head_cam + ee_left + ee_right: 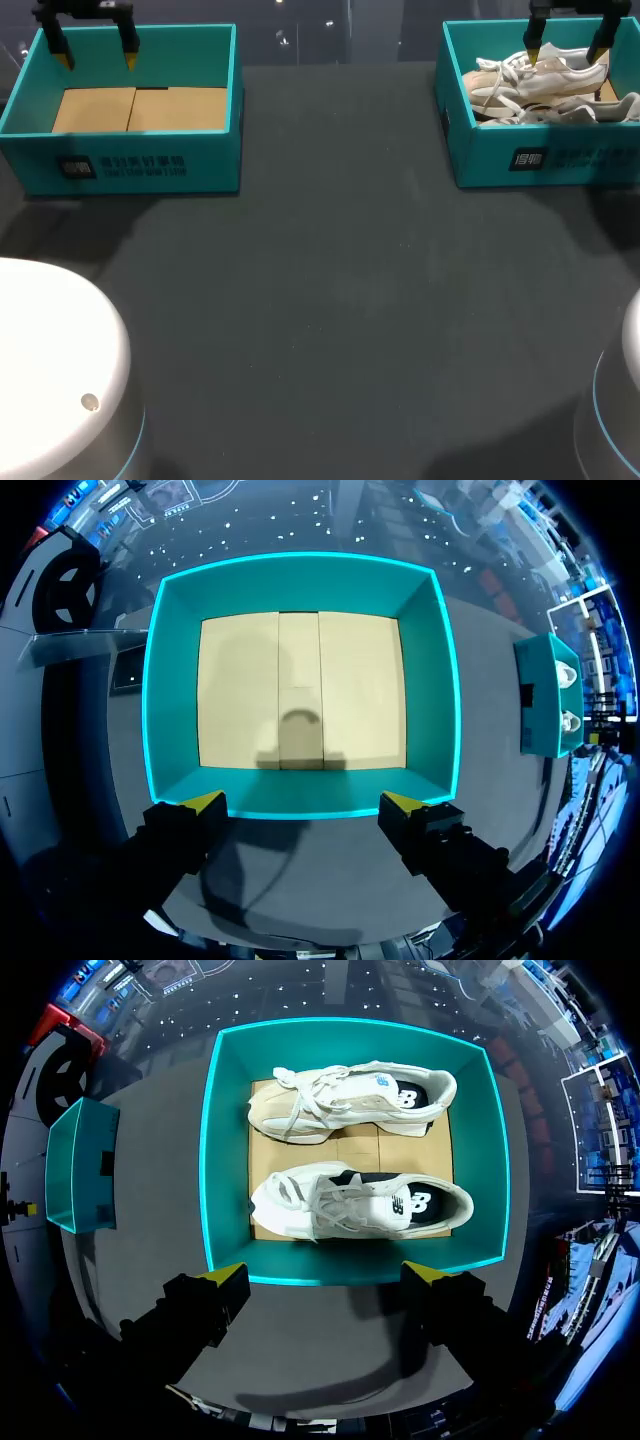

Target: Take the shoe out of the shoebox, open the shoe tongue, remove and reinsert the insole, then place the shoe into the shoebox

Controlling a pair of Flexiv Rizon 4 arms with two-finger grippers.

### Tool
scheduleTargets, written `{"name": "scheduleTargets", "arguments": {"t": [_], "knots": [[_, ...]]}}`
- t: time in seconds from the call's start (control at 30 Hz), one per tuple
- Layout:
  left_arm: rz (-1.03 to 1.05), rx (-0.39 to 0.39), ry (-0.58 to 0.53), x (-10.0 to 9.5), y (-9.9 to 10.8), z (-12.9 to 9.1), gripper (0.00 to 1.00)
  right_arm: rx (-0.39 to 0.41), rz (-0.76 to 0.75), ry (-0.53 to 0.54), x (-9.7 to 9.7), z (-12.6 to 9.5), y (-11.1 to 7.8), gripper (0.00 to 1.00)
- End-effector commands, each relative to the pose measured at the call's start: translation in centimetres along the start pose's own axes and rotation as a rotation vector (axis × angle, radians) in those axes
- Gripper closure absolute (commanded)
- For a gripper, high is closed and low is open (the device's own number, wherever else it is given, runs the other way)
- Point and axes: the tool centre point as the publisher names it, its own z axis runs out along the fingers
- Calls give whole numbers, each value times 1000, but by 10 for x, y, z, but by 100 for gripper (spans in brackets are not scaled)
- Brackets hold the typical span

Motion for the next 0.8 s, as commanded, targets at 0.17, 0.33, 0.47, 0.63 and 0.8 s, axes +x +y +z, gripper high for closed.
{"name": "scheduleTargets", "arguments": {"t": [0.17,0.33,0.47,0.63,0.8], "knots": [[0,0,-1,0,0,0,0,-3,33,-23,-18,4,3,0],[0,0,-1,0,0,0,0,-2,78,-53,-50,8,-1,0],[0,0,-1,0,0,0,0,-2,94,-82,-74,13,-2,0],[0,0,-1,0,0,0,0,-2,110,-101,-96,20,-5,0],[0,0,-1,0,0,0,0,-5,115,-111,-109,31,-7,2]]}}
